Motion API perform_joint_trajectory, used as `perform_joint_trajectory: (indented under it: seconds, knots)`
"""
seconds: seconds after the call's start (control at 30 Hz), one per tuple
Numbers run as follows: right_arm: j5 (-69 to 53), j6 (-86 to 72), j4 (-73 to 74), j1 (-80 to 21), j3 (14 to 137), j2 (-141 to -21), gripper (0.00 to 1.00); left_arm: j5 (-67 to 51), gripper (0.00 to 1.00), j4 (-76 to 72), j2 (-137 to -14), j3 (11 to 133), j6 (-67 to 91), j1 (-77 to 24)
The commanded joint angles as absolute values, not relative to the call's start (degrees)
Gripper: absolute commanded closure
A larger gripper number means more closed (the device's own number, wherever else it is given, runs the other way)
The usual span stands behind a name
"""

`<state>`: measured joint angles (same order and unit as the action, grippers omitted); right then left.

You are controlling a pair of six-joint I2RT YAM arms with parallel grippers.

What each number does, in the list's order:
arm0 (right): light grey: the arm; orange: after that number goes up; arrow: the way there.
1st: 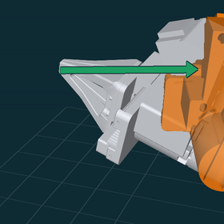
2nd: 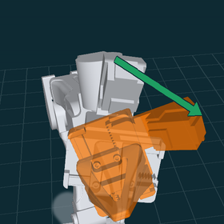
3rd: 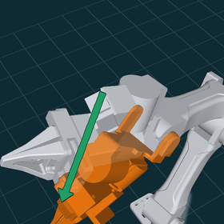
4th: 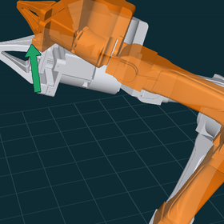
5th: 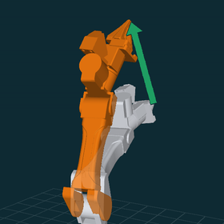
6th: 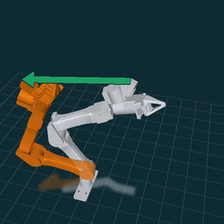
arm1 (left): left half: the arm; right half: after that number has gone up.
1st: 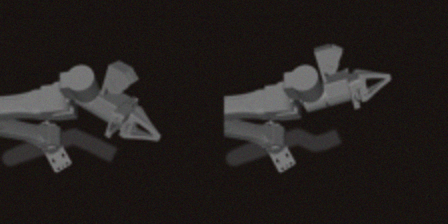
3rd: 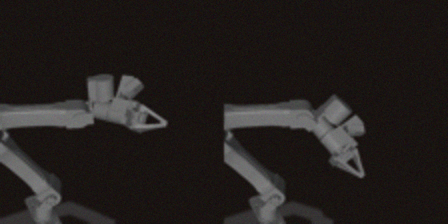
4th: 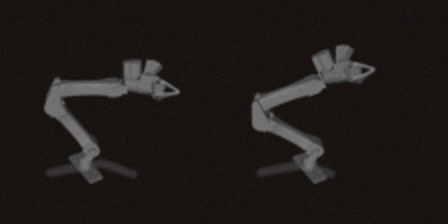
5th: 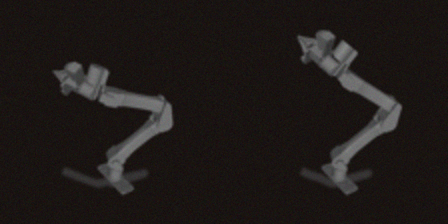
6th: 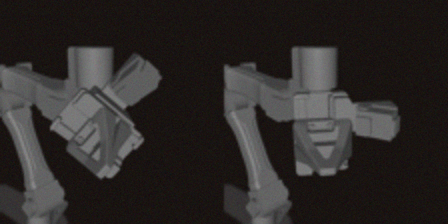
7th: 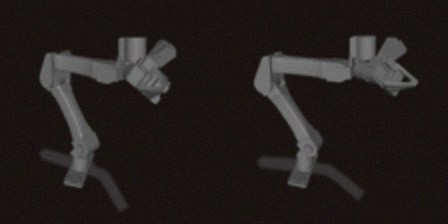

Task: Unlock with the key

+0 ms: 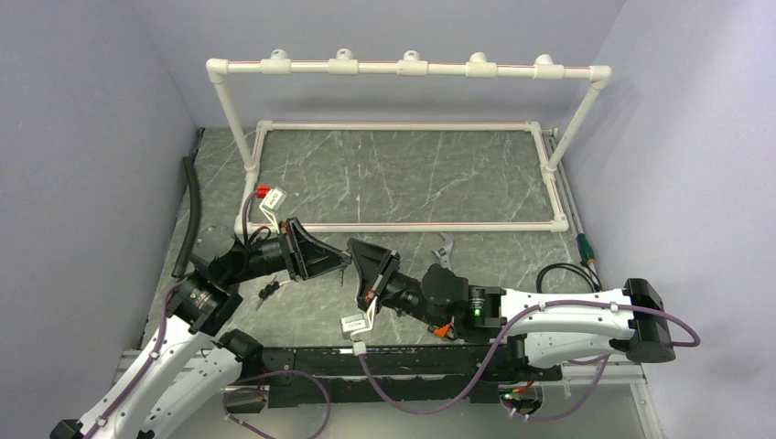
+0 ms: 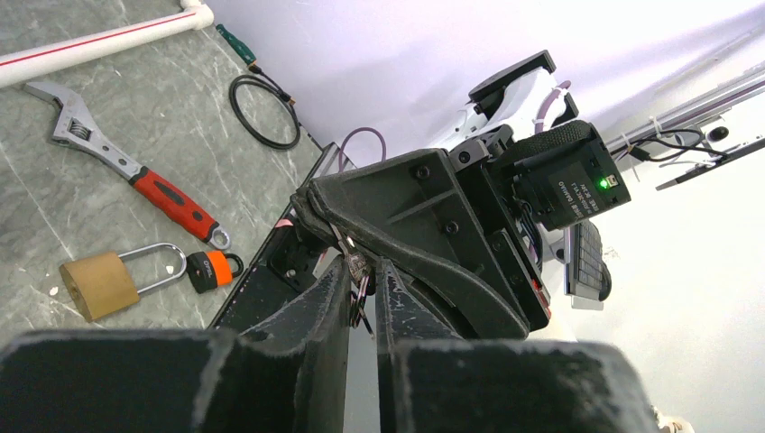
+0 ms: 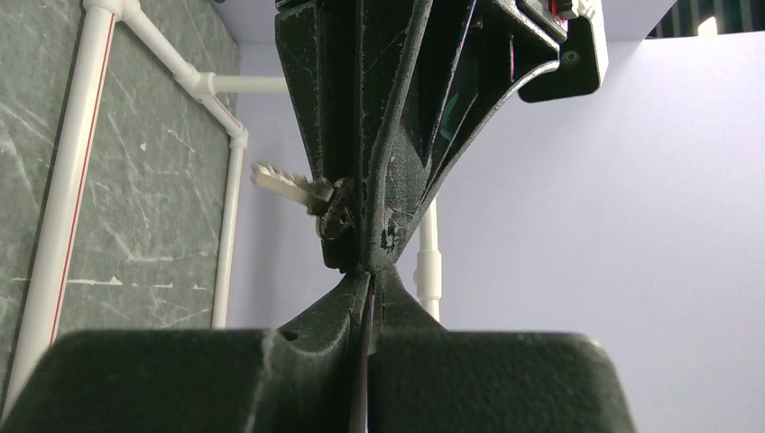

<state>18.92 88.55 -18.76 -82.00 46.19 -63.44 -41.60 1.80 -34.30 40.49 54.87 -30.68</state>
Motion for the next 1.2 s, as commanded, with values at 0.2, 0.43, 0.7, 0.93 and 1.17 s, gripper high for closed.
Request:
perform_joint_trajectory:
  seconds: [0.2, 0.43, 0.7, 0.93, 1.17]
  knots:
    - [19.9, 88.2, -23.7, -82.1, 44.6, -63.0, 0.90, -38.4, 1.00, 6.8, -32.9, 42.1, 52.0, -30.8]
    - [17.9, 83.0, -23.0, -82.2, 43.0, -60.0, 0.50, -37.8, 1.00, 12.6, -32.9, 44.9, 47.0, -30.8]
    - [17.4, 72.6, -16.9, -82.8, 41.0, -54.5, 0.40, -36.6, 1.00, 21.0, -33.3, 48.8, 38.9, -30.8]
    - [17.1, 32.4, -12.6, -82.4, 44.4, -45.8, 0.28, -37.6, 1.00, 30.0, -34.3, 54.0, 27.3, -30.8]
    - [-0.6, -12.9, 10.3, -60.4, 59.3, -52.7, 0.23, -39.3, 1.00, 38.0, -35.8, 59.9, 14.7, -30.8]
